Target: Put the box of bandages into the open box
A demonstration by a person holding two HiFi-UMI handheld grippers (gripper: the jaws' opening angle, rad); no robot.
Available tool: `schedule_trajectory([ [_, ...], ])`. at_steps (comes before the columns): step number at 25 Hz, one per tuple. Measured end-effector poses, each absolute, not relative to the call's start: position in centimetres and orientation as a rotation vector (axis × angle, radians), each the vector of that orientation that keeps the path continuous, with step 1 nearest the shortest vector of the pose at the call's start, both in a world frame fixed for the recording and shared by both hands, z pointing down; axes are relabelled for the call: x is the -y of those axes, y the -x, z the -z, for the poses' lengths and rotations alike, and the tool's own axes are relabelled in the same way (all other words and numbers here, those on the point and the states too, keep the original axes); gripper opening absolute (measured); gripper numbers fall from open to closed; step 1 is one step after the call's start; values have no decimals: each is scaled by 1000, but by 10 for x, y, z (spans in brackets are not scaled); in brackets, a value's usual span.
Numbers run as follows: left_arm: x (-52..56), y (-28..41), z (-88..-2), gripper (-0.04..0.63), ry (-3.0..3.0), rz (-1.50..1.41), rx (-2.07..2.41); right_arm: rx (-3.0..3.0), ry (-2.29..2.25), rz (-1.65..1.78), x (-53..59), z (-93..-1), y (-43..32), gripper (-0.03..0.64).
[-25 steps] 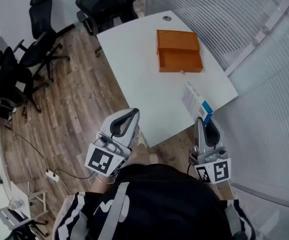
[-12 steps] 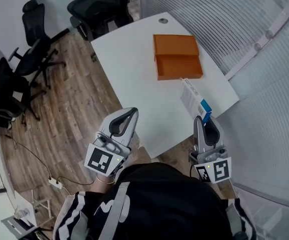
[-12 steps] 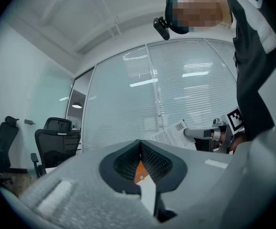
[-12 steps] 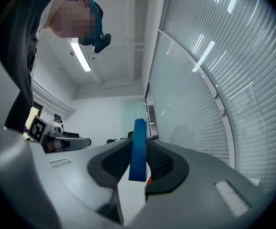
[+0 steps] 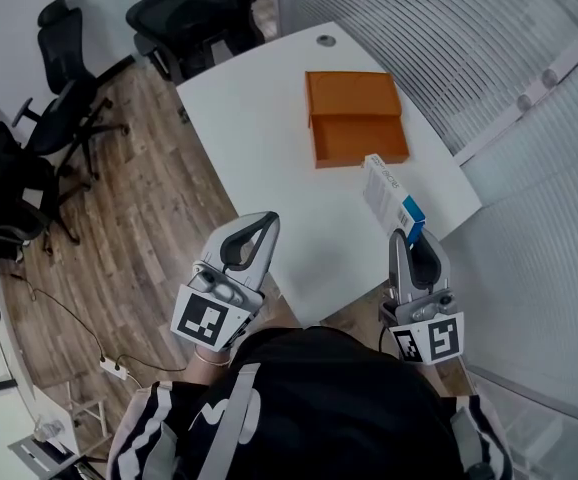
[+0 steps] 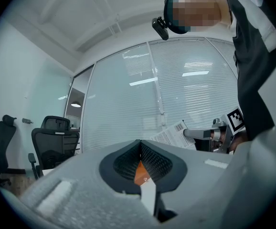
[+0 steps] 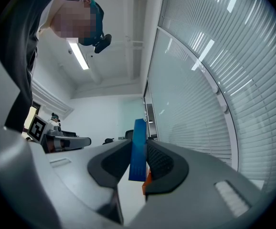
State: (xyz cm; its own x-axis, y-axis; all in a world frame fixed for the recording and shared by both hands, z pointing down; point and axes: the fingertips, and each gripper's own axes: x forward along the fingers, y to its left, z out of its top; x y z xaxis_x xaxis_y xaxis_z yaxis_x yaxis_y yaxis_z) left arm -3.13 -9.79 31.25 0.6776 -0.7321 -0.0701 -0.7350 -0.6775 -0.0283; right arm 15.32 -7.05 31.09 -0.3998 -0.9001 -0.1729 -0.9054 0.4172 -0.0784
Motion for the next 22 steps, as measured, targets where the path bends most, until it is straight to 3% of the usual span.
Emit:
schedule_trajectory([
  [18, 113, 34, -327, 0, 2866, -55, -1235, -2604, 1583, -231, 100, -307, -141, 83],
  [22, 157, 40, -333, 0, 2879, -46, -1254, -2682, 1561, -339, 150, -311, -128, 83],
])
